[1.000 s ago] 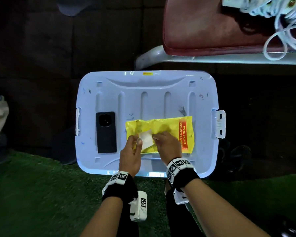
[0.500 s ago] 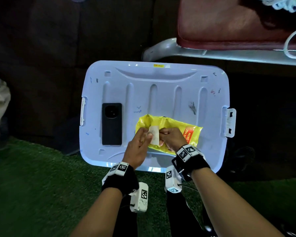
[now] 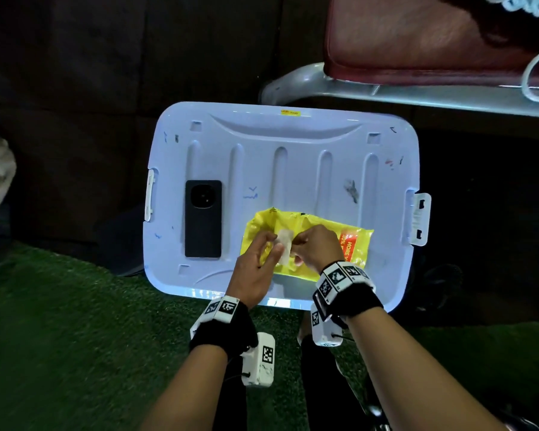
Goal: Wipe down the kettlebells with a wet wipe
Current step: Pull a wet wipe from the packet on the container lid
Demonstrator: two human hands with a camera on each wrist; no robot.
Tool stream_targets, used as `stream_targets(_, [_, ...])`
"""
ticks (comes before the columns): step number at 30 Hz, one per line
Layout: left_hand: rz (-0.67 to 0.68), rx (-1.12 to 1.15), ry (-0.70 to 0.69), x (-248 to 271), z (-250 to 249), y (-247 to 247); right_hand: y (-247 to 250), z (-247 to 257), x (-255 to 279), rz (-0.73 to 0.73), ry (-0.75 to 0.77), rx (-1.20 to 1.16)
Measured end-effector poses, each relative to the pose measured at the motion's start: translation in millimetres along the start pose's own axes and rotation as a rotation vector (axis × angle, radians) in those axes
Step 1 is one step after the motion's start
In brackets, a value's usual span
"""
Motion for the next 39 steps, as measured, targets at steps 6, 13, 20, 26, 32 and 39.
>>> stream_targets(6, [0.036,-0.015,-0.001,4,-6,-3,-1,-9,-1,0.068,0.066,-0.032])
stream_targets(13, [0.048,-0.142,-0.062,13,-9,-1,11,-43,15,-0.270,0.040,-0.203])
stream_targets(20, [-0.057,-0.122,-0.077,16,-8,-1,22,-56,40,-0.454,0.079,-0.503])
stream_targets(26, [-0.078,-0.125,-0.026,14,-8,1,26,-60,61,-0.372,-0.072,-1.403])
stream_targets(32, [-0.082,-0.098,0.025,18,-7,0,30,-52,73,-0.576,-0.060,-1.567])
stream_targets(39, [-0.097,-0.157,0.015,24,-14,-1,20,-40,75,-0.895,0.242,-0.119])
Point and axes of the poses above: each hand's wrist, its own x-axis away from the middle knuckle, its own y-axis out of the back of the hand, z = x × y, the point moved 2 cm from there along -x, towards the middle knuckle, and after that the axes turned 2 degrees about y, right-handed, at the moved point
